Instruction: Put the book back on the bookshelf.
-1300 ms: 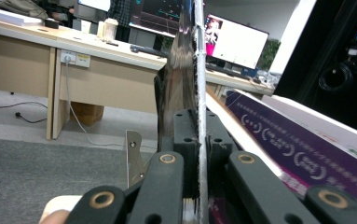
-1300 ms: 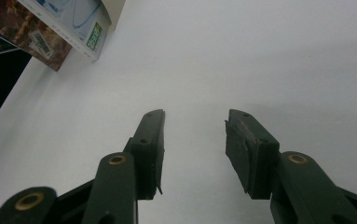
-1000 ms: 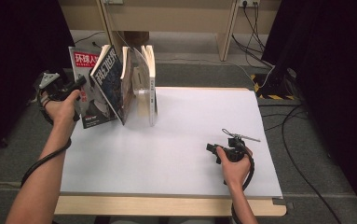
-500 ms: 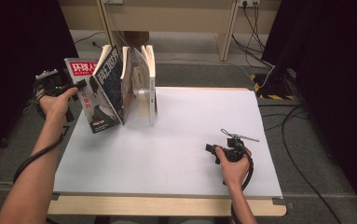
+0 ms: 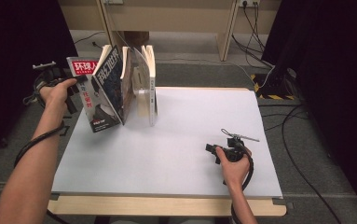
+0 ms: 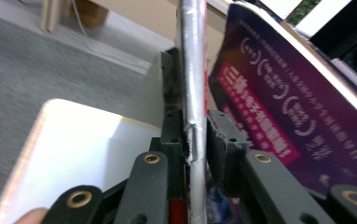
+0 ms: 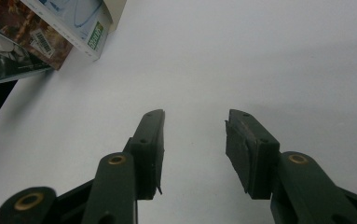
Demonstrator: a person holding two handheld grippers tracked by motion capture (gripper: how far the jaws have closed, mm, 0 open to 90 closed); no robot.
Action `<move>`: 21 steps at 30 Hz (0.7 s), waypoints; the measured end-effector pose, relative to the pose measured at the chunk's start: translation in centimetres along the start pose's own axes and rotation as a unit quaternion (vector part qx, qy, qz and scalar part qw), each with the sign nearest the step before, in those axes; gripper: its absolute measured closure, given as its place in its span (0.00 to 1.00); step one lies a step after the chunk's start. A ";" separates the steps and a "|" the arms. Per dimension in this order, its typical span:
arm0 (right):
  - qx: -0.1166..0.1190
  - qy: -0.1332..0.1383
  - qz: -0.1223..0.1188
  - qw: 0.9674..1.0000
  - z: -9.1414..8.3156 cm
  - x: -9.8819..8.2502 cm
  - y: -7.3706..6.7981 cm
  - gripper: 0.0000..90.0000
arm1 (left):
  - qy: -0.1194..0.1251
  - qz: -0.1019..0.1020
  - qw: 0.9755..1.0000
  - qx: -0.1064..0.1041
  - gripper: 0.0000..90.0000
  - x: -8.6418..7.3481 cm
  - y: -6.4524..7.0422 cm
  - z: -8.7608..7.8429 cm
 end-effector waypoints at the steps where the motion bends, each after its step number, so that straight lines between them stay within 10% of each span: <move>1: 0.000 -0.001 0.001 1.000 0.0 0.0 0.0 0.63 | 0.000 0.000 1.000 0.000 0.87 0.0 0.0 0.0; 10: -0.001 -0.006 0.000 1.000 0.1 -0.2 -0.1 0.63 | -0.039 0.037 0.998 0.021 0.96 -0.4 1.1 0.2; 14: -0.001 -0.007 -0.001 1.000 0.1 -0.2 -0.1 0.63 | -0.012 0.073 0.997 0.014 0.96 0.1 2.5 -0.1; 21: 0.000 -0.004 0.000 1.000 0.0 -0.1 -0.1 0.63 | 0.070 0.175 0.982 0.000 0.96 2.3 5.3 -0.8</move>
Point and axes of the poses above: each handheld gripper's, and its own axes: z roughly forward along the jaws, x roughly out of its top, y roughly to its right, the point moved 9 cm from there along z, roughly forward along the jaws, and after that the axes turned 8 degrees about -x, right-handed, at the moved point
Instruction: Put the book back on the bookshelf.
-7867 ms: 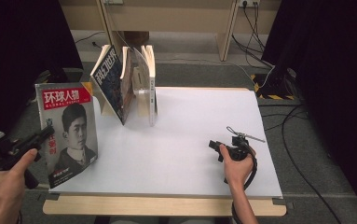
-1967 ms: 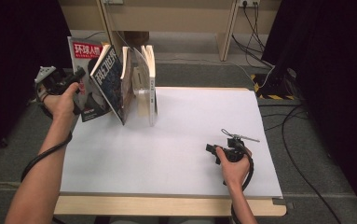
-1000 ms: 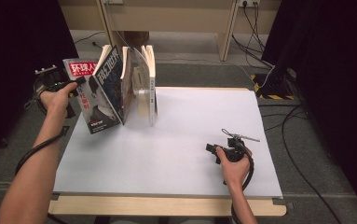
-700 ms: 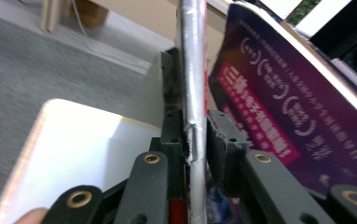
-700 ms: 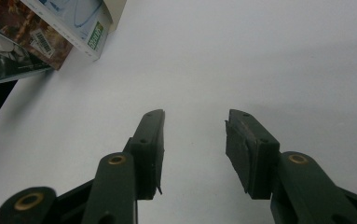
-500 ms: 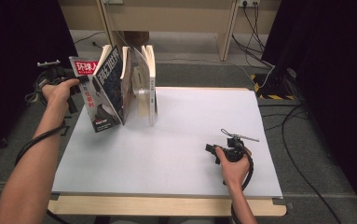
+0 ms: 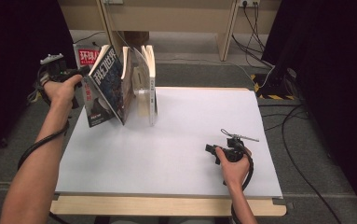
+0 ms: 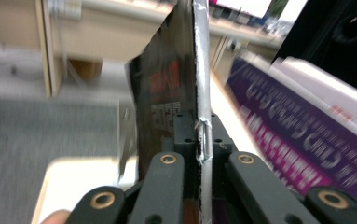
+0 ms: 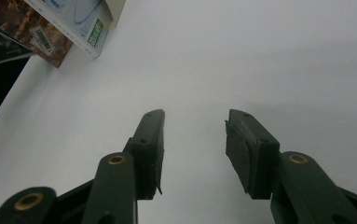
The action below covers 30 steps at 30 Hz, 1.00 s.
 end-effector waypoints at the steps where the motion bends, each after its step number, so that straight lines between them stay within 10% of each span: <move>1: 0.001 0.000 0.001 1.000 0.0 0.0 0.0 0.63 | 0.000 0.000 1.000 0.000 0.96 0.0 0.0 0.0; 7: 0.000 0.003 -0.001 1.000 0.0 0.1 0.1 0.63 | 0.079 0.037 0.996 0.014 0.96 0.9 -0.2 -0.1; 12: 0.001 0.003 -0.001 1.000 -0.2 0.1 0.0 0.63 | 0.066 0.062 0.995 0.047 0.96 -1.5 -1.4 0.2; 21: 0.001 0.007 -0.004 1.000 -0.2 0.2 -0.1 0.64 | 0.042 0.090 0.994 0.038 0.94 -2.8 -1.0 -0.8; 30: 0.001 0.008 -0.006 1.000 -0.3 0.2 -0.1 0.63 | 0.005 0.063 0.998 -0.001 0.91 -5.4 -1.0 -1.2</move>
Point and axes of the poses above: each handheld gripper's, and its own axes: z roughly forward along the jaws, x roughly out of its top, y roughly to its right, the point moved 9 cm from there along z, roughly forward along the jaws, and after that the axes turned 8 degrees about -x, right-handed, at the moved point
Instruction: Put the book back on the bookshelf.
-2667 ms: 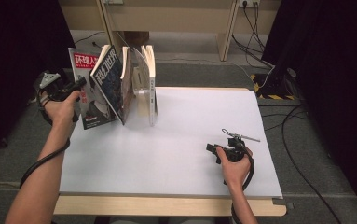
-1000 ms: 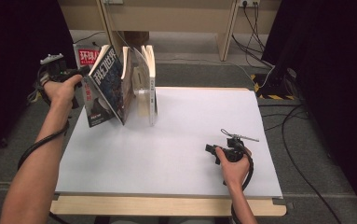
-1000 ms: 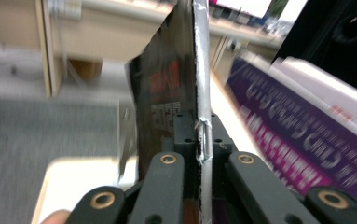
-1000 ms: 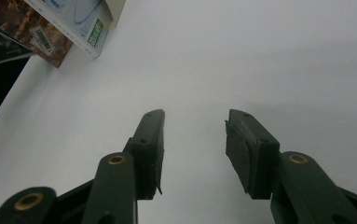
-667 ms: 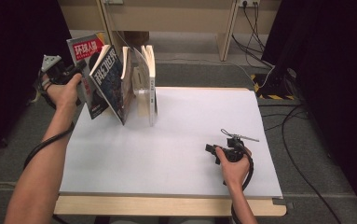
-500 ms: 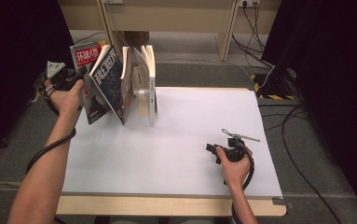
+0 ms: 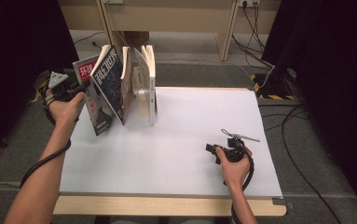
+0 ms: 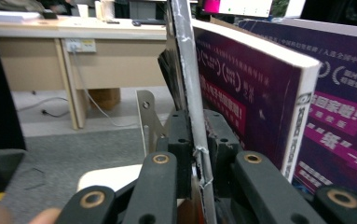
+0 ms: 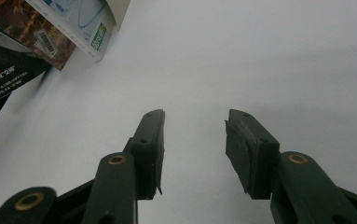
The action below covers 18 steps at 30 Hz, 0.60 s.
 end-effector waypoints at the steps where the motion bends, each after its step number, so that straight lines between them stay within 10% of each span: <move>1: 0.000 0.000 0.000 1.000 0.0 0.0 0.0 0.64 | -0.003 -0.005 1.000 -0.007 0.90 0.1 0.1 0.1; 10: 0.000 -0.002 0.001 1.000 0.0 0.0 -0.1 0.63 | -0.030 -0.059 0.998 -0.013 0.83 1.5 -0.4 0.7; 18: -0.001 -0.002 0.002 1.000 0.0 0.0 0.1 0.63 | -0.062 -0.120 0.991 -0.021 0.82 -0.2 -0.4 2.1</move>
Point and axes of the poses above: each handheld gripper's, and its own axes: z roughly forward along the jaws, x roughly out of its top, y roughly to its right, the point moved 9 cm from there along z, roughly forward along the jaws, and after that the axes turned 8 degrees about -x, right-handed, at the moved point
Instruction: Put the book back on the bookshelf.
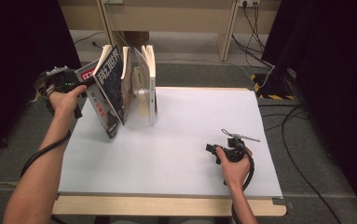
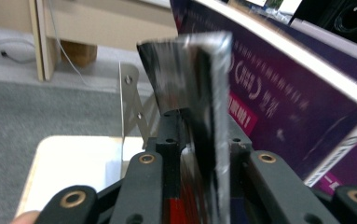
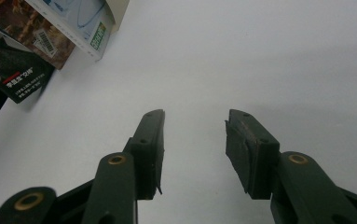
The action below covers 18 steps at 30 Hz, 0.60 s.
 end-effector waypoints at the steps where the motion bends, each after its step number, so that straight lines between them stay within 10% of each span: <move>1: 0.000 0.000 0.000 1.000 0.0 0.0 0.0 0.63 | -0.003 -0.007 1.000 0.000 0.82 -0.1 -0.1 0.2; 11: 0.000 -0.009 0.002 1.000 0.2 -0.2 0.0 0.63 | -0.061 -0.036 0.997 0.004 0.95 -0.3 0.4 0.3; 18: -0.001 -0.006 0.000 1.000 0.2 -0.2 0.1 0.63 | 0.006 0.044 0.999 0.016 0.96 2.4 1.7 -0.4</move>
Point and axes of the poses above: each handheld gripper's, and its own axes: z roughly forward along the jaws, x roughly out of its top, y roughly to its right, the point moved 9 cm from there along z, roughly forward along the jaws, and after that the axes turned 8 degrees about -x, right-handed, at the moved point
